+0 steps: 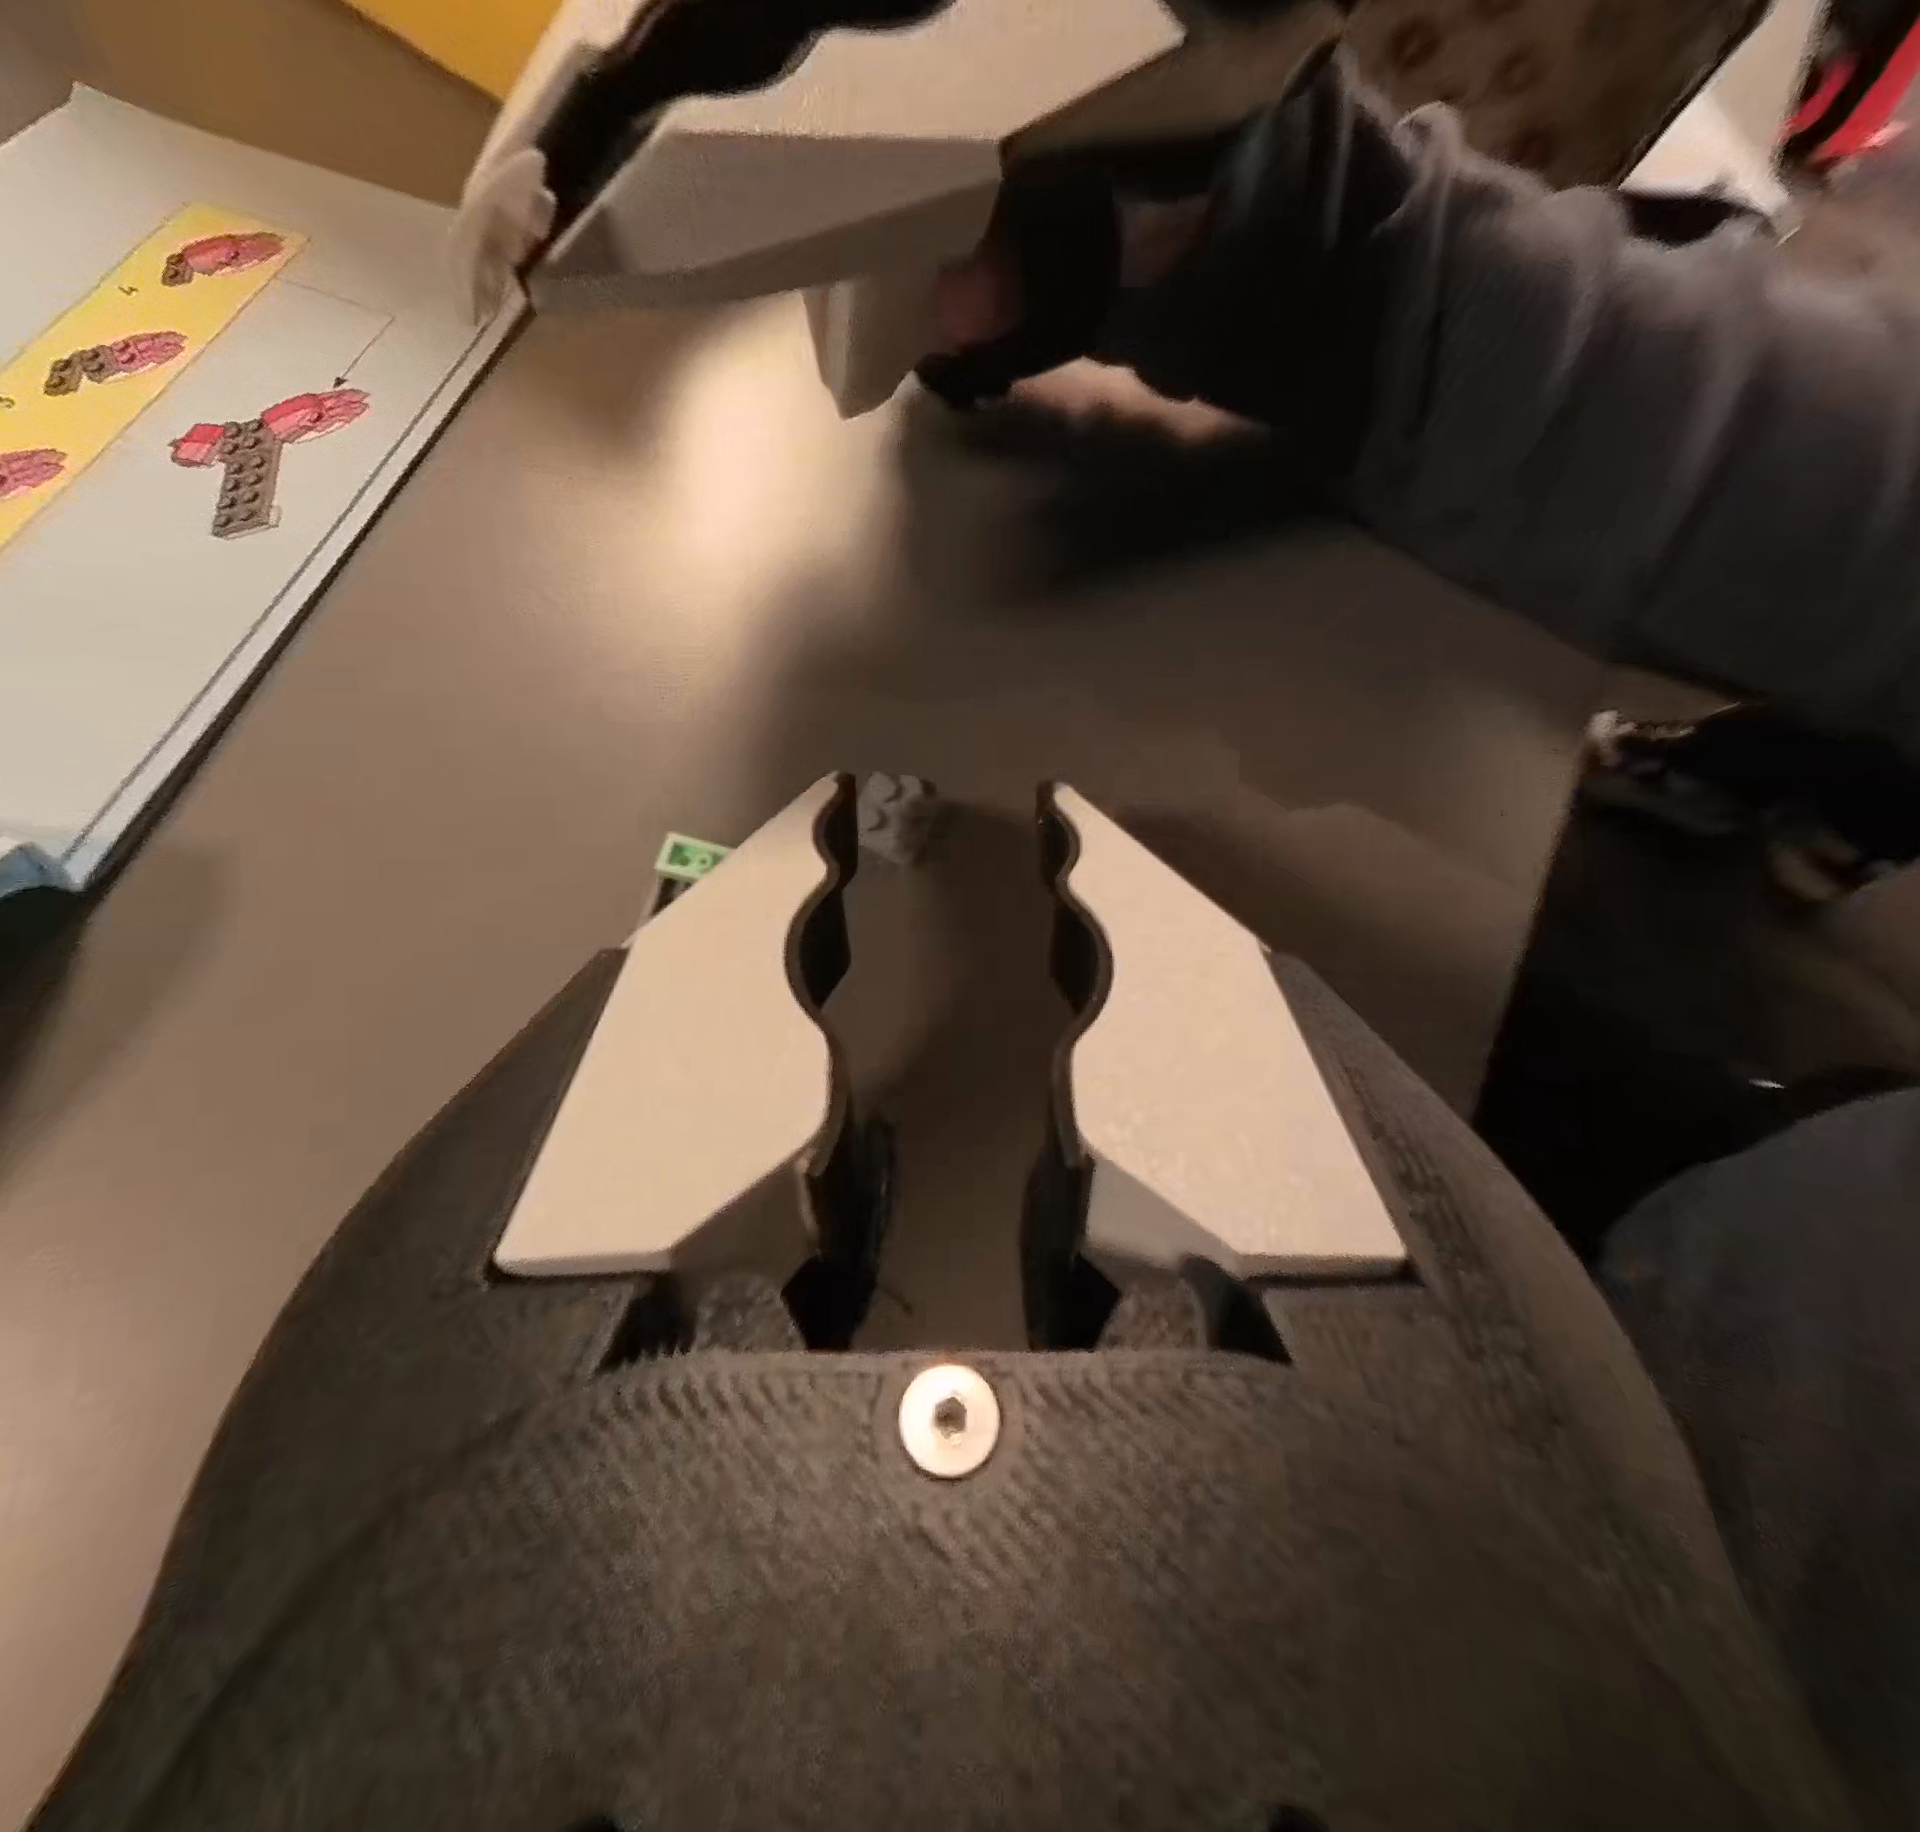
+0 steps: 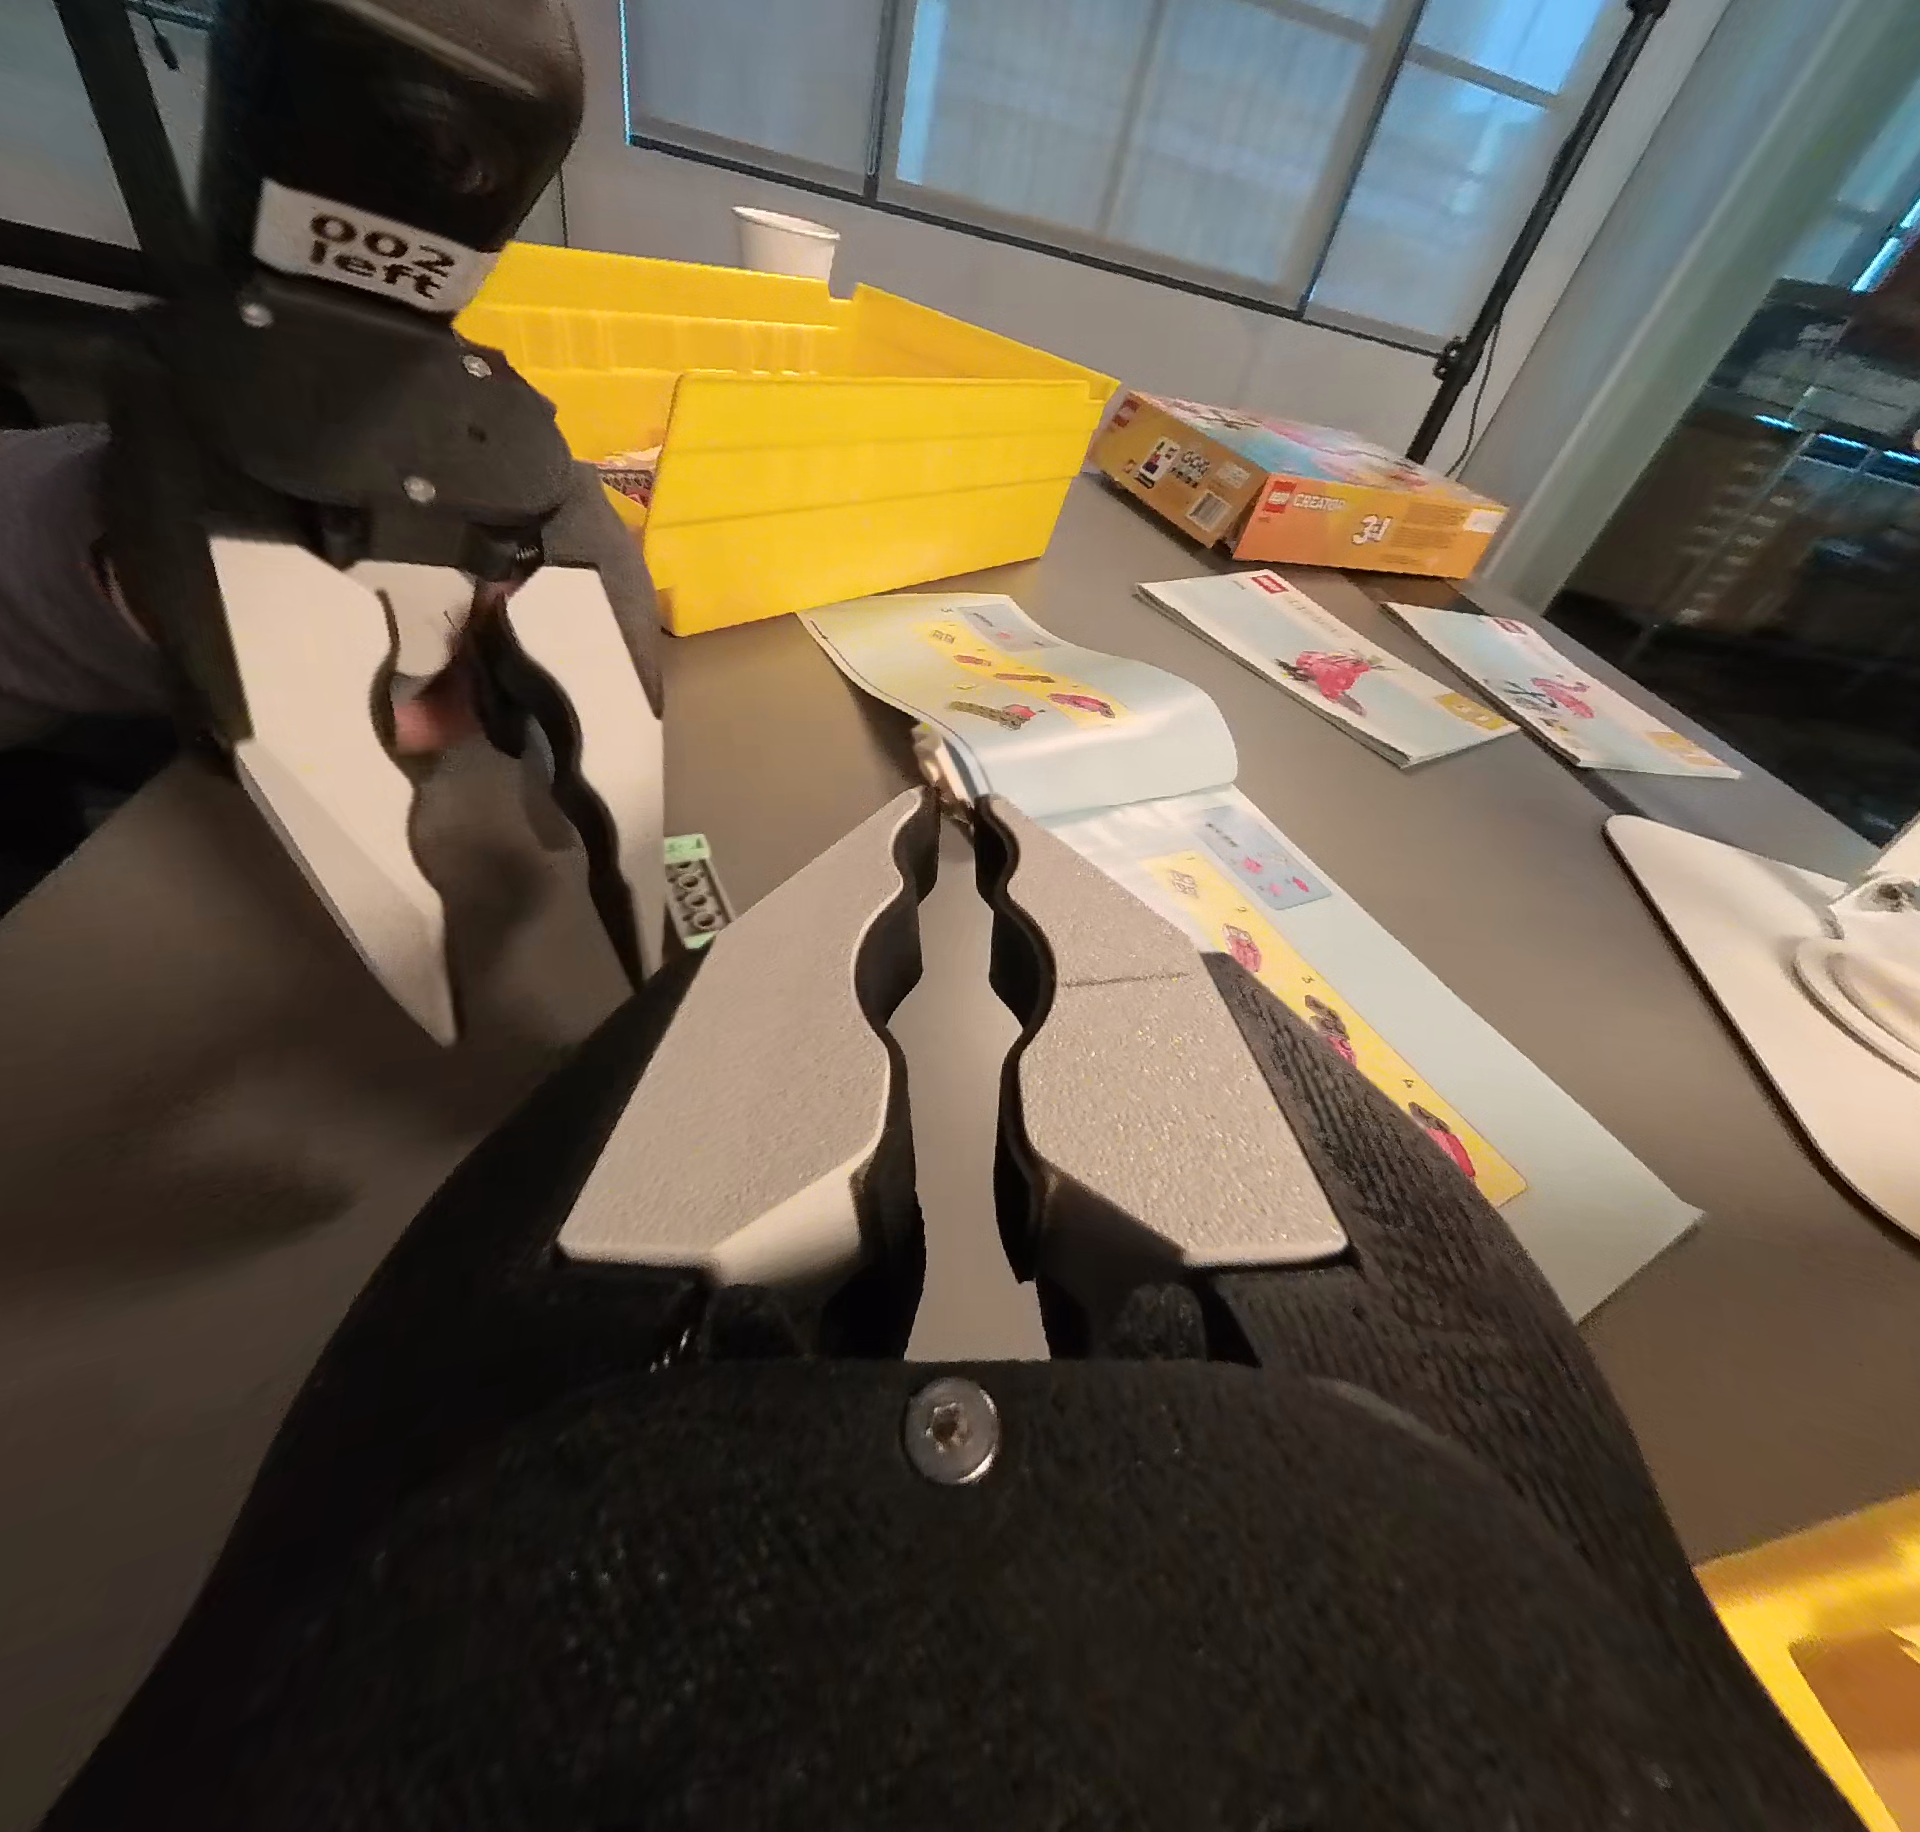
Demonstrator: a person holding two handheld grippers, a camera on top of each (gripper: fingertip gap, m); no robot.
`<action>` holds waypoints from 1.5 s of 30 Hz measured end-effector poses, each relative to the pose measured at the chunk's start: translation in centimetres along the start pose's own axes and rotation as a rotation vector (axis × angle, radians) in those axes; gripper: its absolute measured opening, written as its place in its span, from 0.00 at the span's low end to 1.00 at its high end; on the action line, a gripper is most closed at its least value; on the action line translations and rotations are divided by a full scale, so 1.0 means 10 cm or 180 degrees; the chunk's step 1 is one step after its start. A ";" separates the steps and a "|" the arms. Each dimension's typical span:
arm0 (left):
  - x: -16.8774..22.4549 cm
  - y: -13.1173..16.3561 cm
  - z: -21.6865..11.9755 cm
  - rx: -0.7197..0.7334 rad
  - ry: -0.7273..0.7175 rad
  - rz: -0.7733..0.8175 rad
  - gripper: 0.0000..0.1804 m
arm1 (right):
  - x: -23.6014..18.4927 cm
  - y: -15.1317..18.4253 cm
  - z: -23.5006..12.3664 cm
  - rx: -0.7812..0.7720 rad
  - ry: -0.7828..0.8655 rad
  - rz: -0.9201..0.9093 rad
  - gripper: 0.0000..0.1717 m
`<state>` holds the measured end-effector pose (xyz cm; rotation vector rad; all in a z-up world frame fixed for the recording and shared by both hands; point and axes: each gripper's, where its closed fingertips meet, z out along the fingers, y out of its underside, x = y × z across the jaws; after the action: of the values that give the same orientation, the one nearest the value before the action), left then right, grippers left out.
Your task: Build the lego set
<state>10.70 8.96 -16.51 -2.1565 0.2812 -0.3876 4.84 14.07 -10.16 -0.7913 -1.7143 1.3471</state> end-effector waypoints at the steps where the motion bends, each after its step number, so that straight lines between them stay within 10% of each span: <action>1: -0.04 0.01 0.02 -0.0060 -0.0120 0.0067 0.18 | 0.01 0.00 0.00 0.0005 0.0018 0.0003 0.02; 33: -0.14 0.38 -0.23 -0.0587 -0.0891 0.0026 0.08 | -0.08 -0.05 0.03 0.0084 -0.0280 0.0482 0.03; 45: -0.15 0.31 -0.32 -0.0424 -0.0781 0.0296 0.23 | -0.23 0.02 0.10 -0.0153 -0.0388 0.0208 0.03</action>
<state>7.89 5.35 -17.54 -2.2842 0.2731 -0.0508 5.07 11.71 -10.96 -0.8129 -1.8356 1.4285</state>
